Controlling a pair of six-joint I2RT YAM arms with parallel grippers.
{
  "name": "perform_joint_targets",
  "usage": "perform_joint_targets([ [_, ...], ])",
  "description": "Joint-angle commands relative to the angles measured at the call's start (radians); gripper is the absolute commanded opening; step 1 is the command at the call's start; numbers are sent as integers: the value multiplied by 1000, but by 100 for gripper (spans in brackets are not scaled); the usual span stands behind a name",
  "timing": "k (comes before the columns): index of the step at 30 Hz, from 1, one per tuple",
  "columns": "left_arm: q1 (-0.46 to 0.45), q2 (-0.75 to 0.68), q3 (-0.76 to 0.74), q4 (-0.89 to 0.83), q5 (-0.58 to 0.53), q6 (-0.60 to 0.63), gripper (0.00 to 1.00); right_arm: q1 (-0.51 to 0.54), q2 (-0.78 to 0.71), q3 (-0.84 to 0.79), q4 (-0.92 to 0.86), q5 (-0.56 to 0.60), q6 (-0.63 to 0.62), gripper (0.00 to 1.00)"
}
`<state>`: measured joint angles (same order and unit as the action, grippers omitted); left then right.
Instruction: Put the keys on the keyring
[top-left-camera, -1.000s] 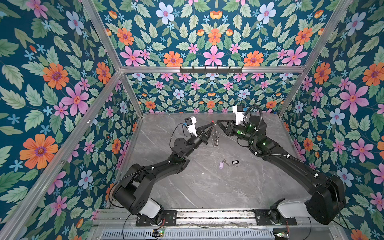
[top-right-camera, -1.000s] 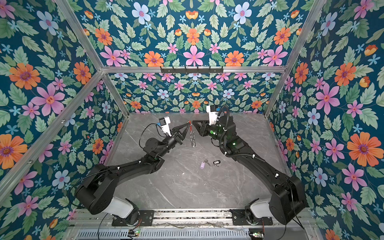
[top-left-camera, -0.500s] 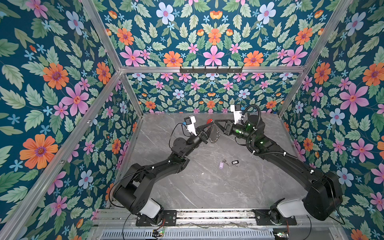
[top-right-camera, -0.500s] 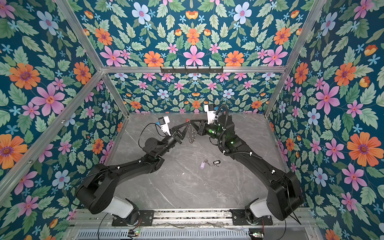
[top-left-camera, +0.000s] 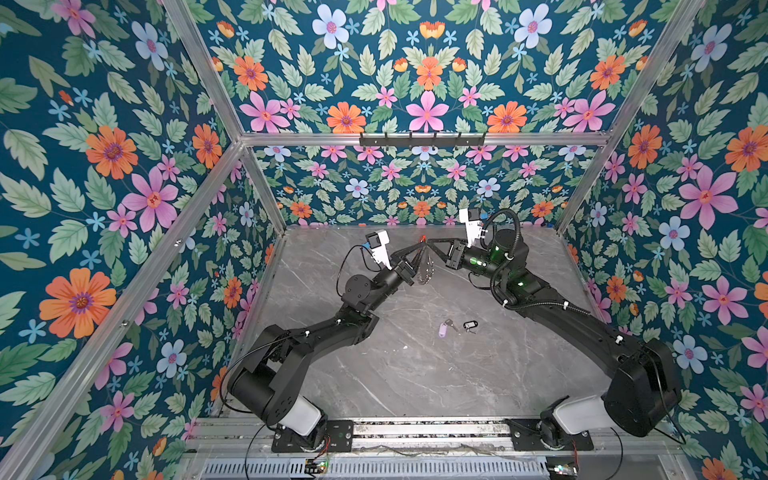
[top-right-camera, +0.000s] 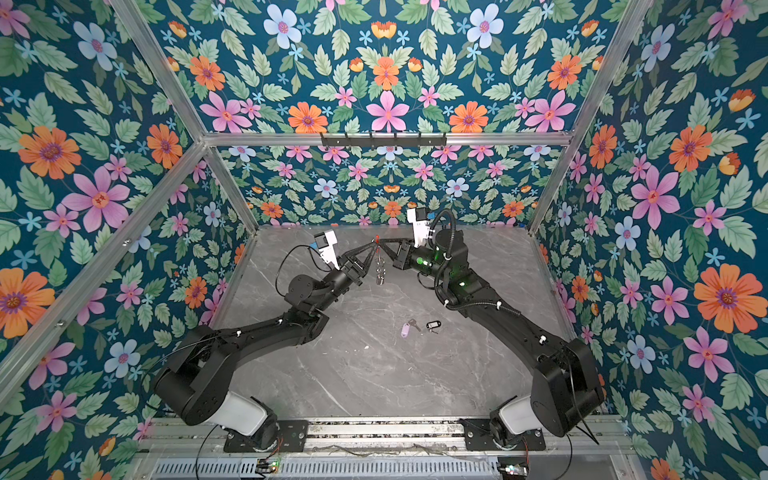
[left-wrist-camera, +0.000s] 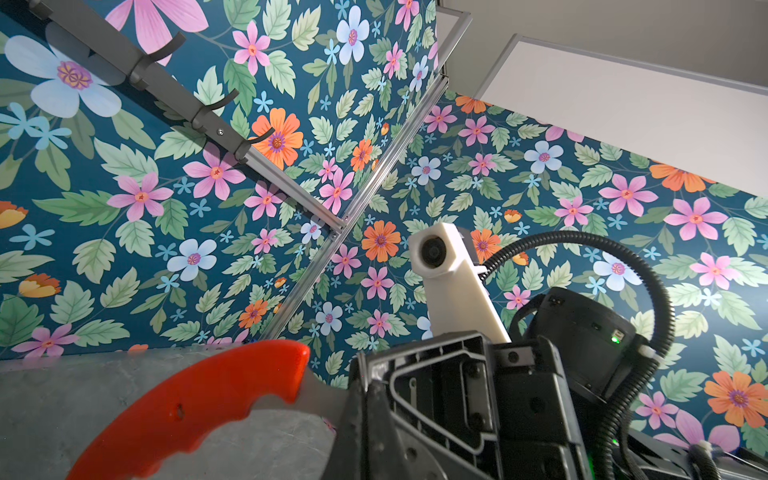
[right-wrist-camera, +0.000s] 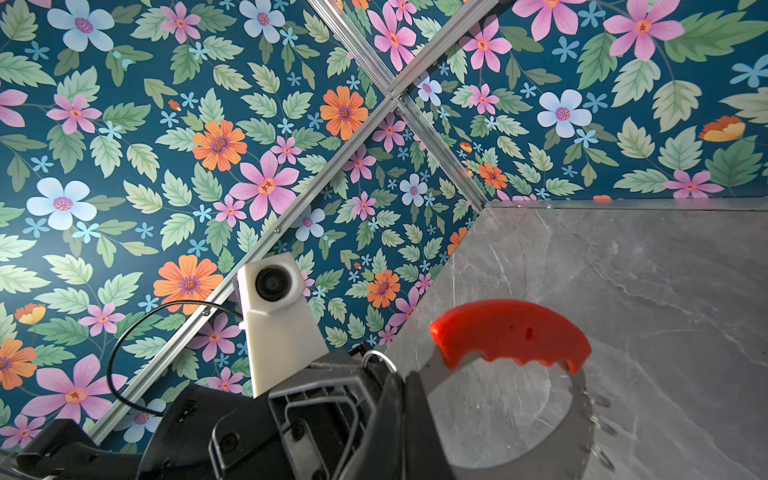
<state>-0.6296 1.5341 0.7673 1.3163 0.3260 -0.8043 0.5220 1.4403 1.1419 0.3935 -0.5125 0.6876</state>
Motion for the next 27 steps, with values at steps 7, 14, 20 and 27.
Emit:
perform_joint_targets([
  [7, 20, 19, 1, 41, 49, -7, 7, 3, -41, 21, -43, 9, -75, 0],
  [14, 62, 18, -12, 5, 81, 16, 34, 2, -54, 105, -290, 53, -257, 0],
  [20, 146, -25, -25, -68, 276, 166, 36, 3, -47, 226, -559, 122, -547, 0],
  [27, 176, -68, 51, -296, 460, 368, 39, 4, -41, 285, -702, 148, -780, 0],
])
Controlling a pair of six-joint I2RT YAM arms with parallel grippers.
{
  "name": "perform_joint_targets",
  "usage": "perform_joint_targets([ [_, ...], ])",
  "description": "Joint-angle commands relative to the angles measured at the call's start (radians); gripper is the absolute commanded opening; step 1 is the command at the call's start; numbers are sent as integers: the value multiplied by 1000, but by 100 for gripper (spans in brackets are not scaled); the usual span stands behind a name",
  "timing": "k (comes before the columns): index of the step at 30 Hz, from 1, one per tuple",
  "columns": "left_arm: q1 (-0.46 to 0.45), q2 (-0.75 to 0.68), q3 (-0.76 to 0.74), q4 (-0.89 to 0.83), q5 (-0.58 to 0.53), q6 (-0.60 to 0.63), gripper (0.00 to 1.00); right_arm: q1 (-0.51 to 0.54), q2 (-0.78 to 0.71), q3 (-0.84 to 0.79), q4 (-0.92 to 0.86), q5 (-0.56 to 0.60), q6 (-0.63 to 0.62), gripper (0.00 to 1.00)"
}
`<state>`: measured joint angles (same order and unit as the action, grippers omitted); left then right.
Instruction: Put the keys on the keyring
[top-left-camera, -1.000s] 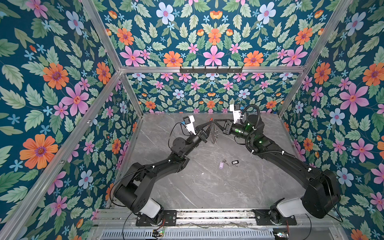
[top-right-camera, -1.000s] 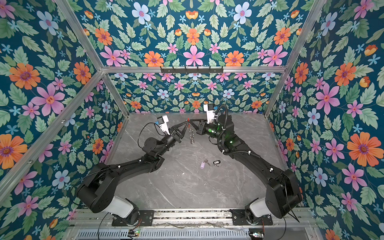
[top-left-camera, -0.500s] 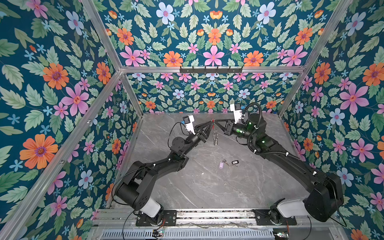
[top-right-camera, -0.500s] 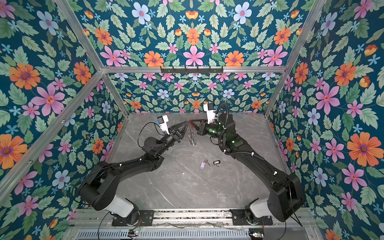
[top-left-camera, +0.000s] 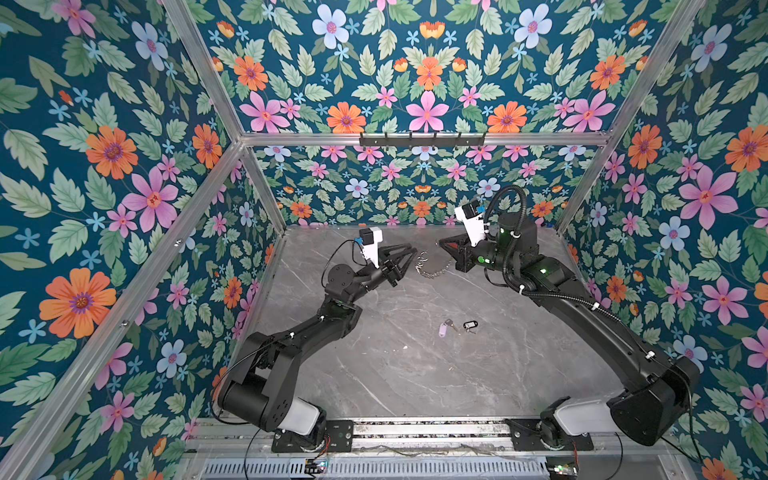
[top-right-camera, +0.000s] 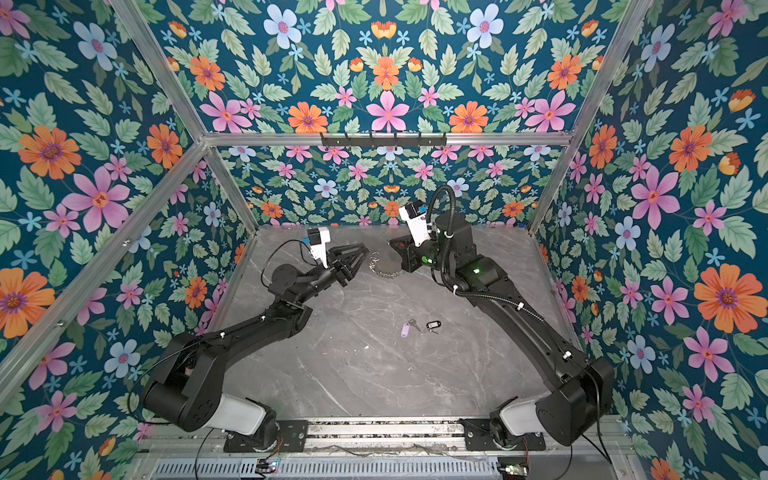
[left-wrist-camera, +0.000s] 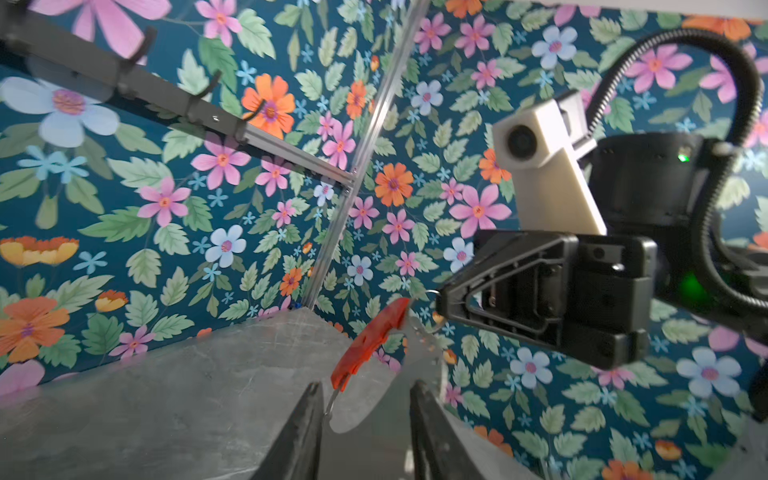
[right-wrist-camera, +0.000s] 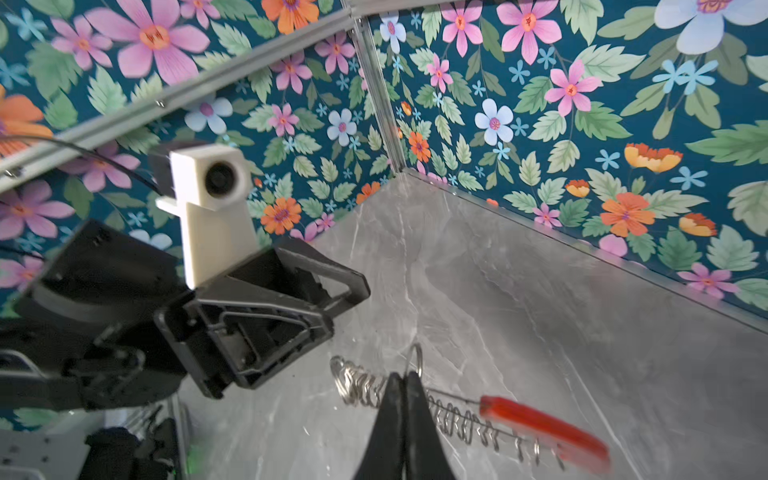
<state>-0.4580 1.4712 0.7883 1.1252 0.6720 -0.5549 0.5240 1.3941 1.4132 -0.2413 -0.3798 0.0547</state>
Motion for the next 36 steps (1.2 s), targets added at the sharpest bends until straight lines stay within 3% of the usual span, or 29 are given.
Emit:
perform_joint_targets([
  [1, 5, 0, 49, -134, 133, 135, 39, 2, 7, 15, -72, 9, -157, 0],
  [9, 7, 49, 133, -196, 177, 146, 41, 5, 13, 9, -66, -24, -173, 0],
  [36, 48, 2, 138, -327, 189, 184, 46, 41, 71, 45, -32, -91, -153, 0],
])
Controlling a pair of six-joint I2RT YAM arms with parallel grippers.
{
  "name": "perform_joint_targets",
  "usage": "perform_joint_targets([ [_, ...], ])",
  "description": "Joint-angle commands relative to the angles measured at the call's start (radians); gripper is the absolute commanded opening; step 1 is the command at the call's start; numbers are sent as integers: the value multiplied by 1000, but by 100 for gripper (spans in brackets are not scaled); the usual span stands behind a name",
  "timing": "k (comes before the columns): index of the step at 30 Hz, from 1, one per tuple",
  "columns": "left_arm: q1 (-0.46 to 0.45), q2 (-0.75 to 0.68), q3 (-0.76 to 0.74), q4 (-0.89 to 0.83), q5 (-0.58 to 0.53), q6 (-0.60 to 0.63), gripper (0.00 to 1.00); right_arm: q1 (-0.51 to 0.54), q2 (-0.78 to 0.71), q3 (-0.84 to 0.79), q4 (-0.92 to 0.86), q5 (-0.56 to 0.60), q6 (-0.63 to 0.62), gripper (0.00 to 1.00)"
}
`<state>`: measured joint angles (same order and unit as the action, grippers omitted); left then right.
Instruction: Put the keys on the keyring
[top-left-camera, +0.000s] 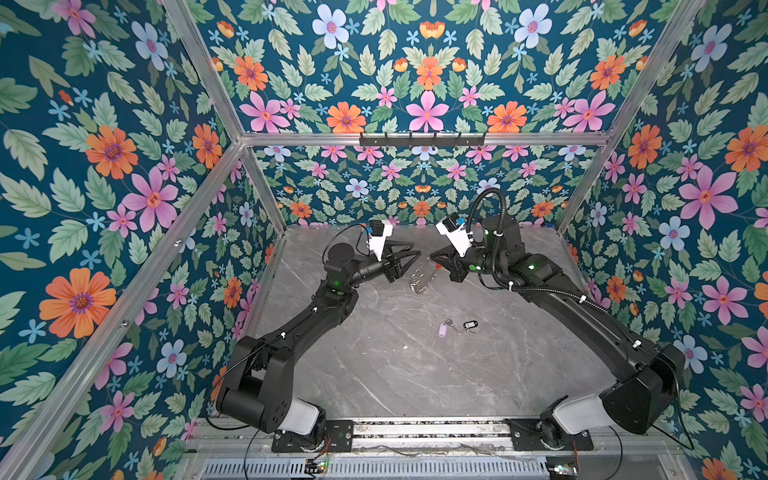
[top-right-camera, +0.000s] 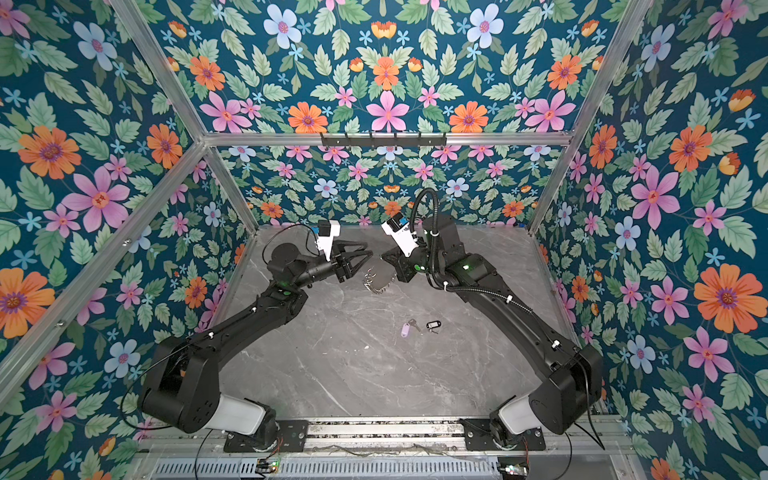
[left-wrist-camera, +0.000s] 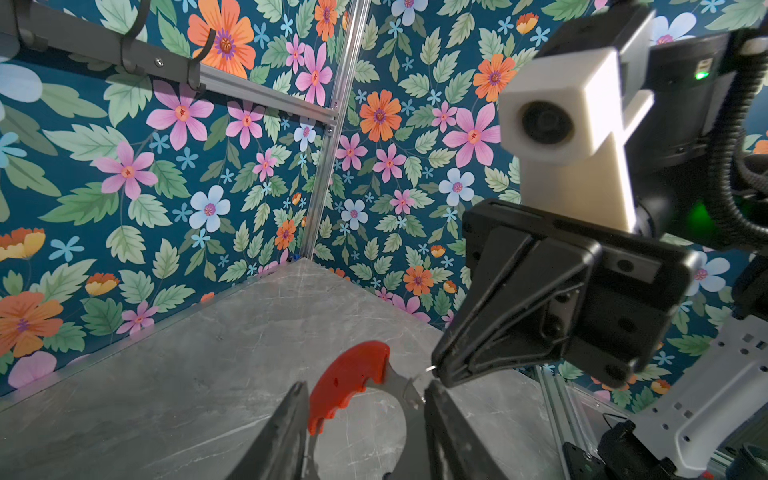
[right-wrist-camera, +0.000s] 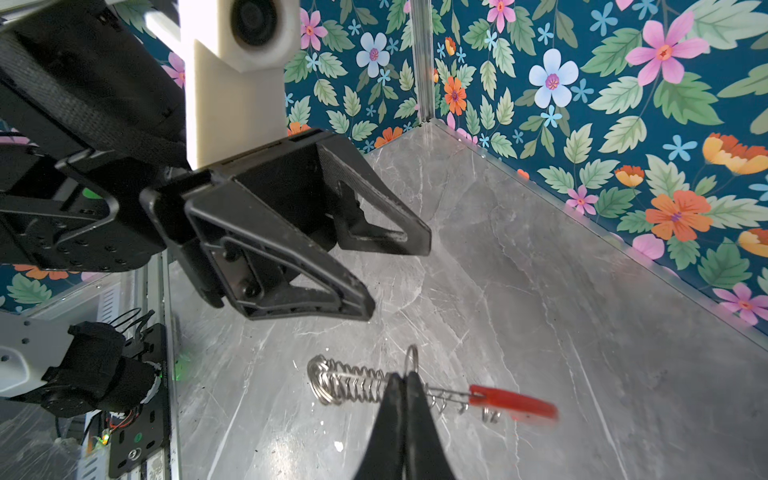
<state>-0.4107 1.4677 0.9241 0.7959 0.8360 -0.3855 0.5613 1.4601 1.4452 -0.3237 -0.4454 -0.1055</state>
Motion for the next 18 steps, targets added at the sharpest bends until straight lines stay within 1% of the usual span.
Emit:
perform_joint_targets([
  [1, 1, 12, 2, 13, 35, 4, 46, 6, 8, 17, 51, -27, 7, 0],
  [12, 0, 39, -4, 120, 95, -84, 43, 22, 31, 47, 52, -38, 13, 0],
  [18, -1, 58, 0, 142, 113, -109, 37, 22, 40, 56, 56, -47, 21, 0],
])
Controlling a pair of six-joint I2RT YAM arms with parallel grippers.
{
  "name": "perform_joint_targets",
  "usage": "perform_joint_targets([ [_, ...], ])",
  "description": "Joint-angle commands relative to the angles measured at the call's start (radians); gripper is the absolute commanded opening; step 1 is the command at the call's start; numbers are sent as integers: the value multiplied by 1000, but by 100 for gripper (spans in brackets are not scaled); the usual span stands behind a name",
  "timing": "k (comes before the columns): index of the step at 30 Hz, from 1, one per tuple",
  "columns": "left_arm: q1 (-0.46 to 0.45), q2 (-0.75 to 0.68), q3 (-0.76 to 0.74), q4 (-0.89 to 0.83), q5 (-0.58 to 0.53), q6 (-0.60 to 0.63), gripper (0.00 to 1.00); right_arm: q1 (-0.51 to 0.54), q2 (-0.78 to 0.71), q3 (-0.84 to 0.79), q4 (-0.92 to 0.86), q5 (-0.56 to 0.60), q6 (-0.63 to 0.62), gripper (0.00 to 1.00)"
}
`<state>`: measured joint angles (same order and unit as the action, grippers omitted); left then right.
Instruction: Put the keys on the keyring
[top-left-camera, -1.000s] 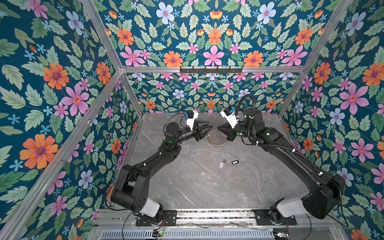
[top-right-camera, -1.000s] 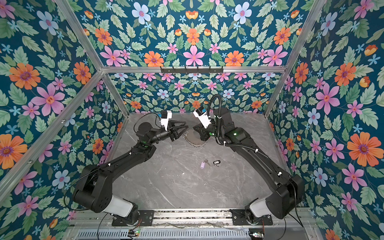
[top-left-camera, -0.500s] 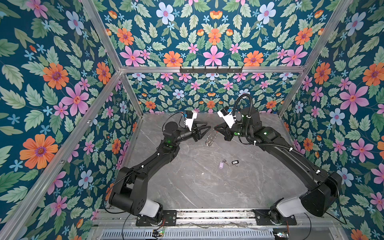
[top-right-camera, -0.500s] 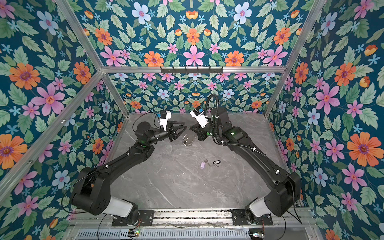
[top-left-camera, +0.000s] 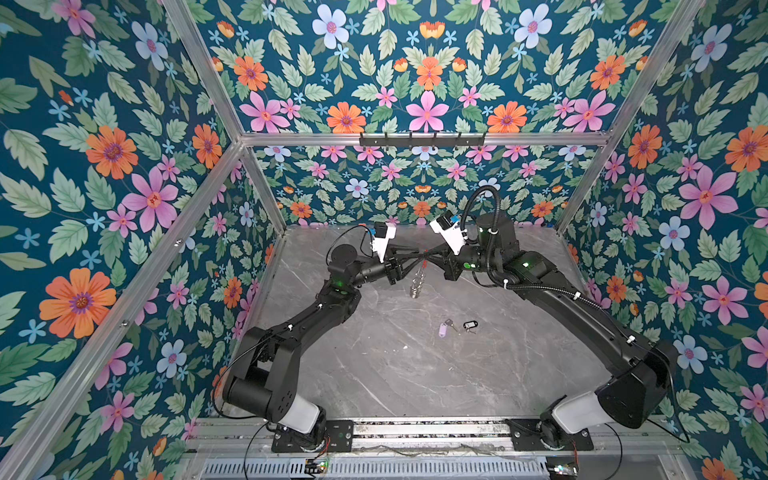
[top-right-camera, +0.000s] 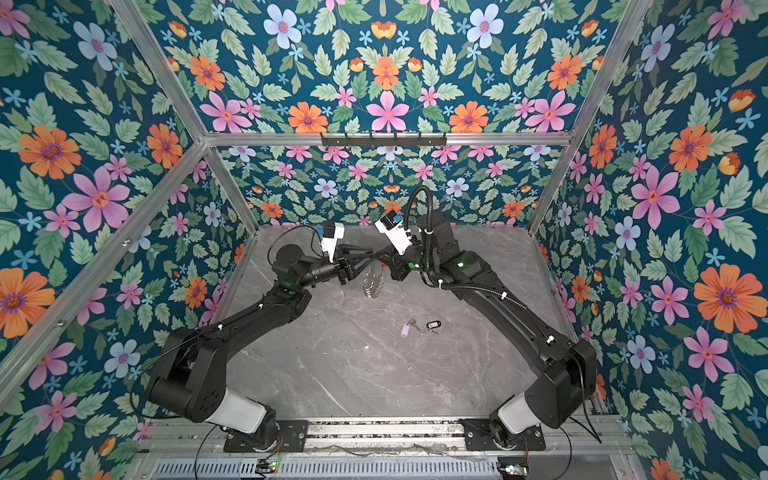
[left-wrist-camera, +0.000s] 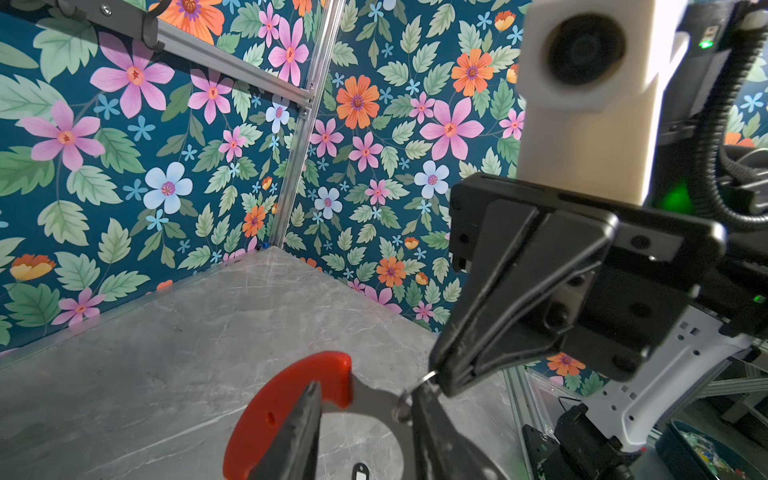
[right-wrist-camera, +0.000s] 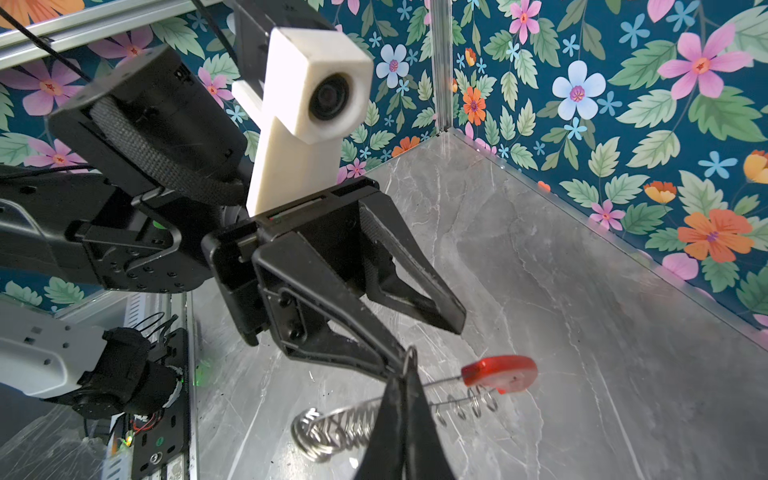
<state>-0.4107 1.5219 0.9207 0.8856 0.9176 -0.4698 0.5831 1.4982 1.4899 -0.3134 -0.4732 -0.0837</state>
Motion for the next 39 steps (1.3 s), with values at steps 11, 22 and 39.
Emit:
perform_joint_targets([
  [11, 0, 8, -2, 99, 52, -55, 0, 1, 13, 15, 52, -6, -1, 0],
  [22, 0, -2, -17, 107, 51, -65, 0, 1, 13, 6, 56, 42, -10, 0],
  [39, -5, -67, -85, 80, -161, -110, 0, 1, -51, -65, 158, 100, 83, 40],
])
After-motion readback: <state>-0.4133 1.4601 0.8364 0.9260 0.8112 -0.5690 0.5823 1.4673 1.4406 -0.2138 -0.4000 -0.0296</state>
